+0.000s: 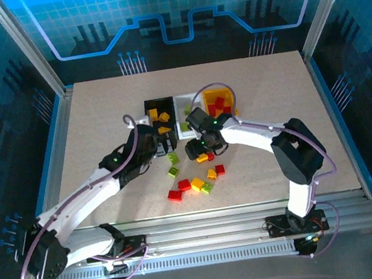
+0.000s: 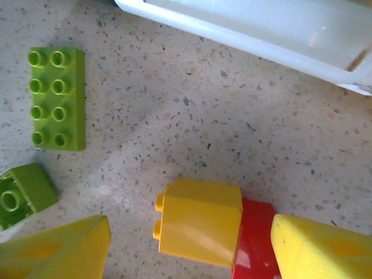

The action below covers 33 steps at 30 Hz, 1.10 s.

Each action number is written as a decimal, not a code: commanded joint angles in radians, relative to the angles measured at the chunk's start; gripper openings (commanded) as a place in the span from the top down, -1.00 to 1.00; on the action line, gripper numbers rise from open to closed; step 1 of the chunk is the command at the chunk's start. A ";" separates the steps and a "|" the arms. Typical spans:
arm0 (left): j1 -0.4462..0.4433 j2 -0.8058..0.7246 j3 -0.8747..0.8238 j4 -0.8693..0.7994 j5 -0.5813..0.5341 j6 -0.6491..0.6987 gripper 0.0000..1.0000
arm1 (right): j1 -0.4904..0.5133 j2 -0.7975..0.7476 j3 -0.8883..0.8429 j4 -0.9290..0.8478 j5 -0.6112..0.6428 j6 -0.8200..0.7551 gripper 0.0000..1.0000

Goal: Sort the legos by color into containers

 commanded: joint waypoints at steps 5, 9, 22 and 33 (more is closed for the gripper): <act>0.000 -0.111 -0.097 -0.034 -0.009 -0.042 -0.98 | 0.036 0.062 0.066 0.034 0.063 -0.023 -0.50; 0.002 -0.102 -0.103 -0.034 -0.011 -0.042 -0.98 | 0.034 0.108 0.090 -0.009 0.085 -0.012 -0.48; 0.003 -0.080 -0.117 -0.012 -0.010 -0.041 -0.98 | 0.069 0.077 -0.014 -0.053 0.152 0.011 -0.36; 0.005 -0.090 -0.126 -0.034 -0.020 -0.042 -0.98 | 0.085 0.118 0.067 -0.011 0.151 -0.004 0.04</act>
